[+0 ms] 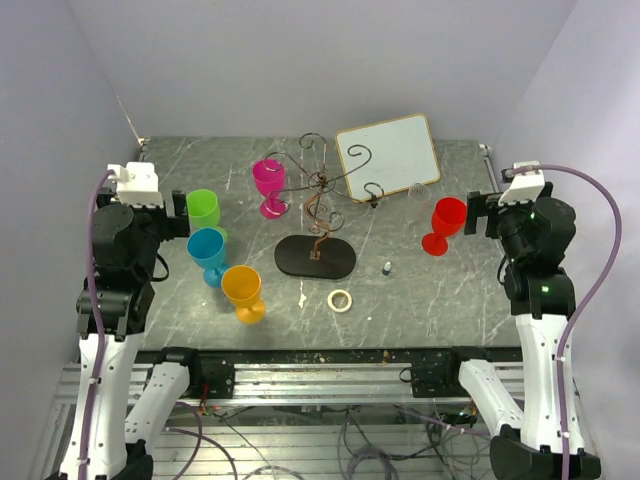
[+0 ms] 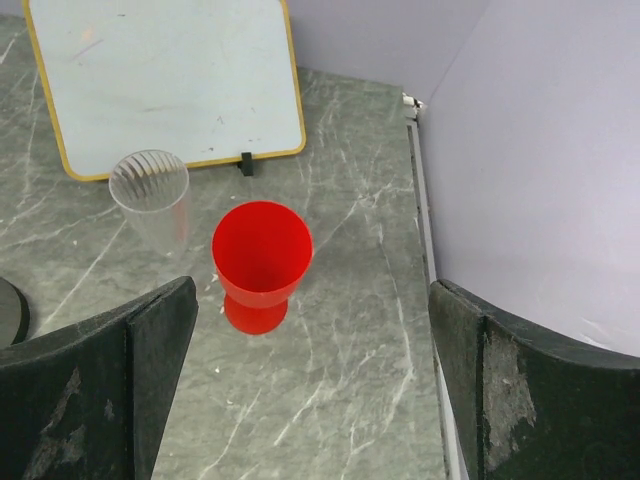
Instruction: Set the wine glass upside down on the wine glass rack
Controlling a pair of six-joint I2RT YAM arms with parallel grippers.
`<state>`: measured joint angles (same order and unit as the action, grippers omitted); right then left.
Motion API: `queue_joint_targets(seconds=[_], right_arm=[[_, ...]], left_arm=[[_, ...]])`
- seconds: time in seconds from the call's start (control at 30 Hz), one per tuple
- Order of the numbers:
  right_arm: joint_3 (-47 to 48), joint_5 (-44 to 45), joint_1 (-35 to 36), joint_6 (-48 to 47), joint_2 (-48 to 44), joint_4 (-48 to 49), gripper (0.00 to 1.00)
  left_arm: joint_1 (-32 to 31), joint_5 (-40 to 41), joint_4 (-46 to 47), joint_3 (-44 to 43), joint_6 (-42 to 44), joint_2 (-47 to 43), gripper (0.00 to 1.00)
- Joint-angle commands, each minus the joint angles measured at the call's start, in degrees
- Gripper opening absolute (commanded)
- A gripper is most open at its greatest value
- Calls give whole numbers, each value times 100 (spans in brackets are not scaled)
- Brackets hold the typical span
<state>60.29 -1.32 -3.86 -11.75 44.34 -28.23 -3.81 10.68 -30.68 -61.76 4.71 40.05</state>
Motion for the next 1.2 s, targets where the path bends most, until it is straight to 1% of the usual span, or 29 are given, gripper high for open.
queue_joint_targets(seconds=[0.0, 0.37, 0.6, 0.83, 0.93, 1.03, 1.17], right_arm=[[-55, -355, -226, 31, -155, -42, 100], [167, -920, -554, -119, -83, -367, 100], [296, -1878, -594, -785, 135, -865, 100], [467, -2625, -584, -1331, 439, -1207, 100], [596, -2983, -556, -1659, 524, -1522, 100], [746, -3394, -537, -2017, 603, -1908, 100], [850, -3634, -454, -2126, 634, -2085, 100]], left_arm=[[98, -32, 190, 77, 135, -65, 100], [197, -97, 142, -30, 339, -94, 100], [369, -408, 1, -212, 549, -60, 100], [459, -1482, -87, -279, 905, 59, 100], [470, -1980, -105, -222, 1036, 152, 100], [475, -2351, -75, -120, 1044, 204, 100], [482, -2673, -132, -38, 976, 298, 98]])
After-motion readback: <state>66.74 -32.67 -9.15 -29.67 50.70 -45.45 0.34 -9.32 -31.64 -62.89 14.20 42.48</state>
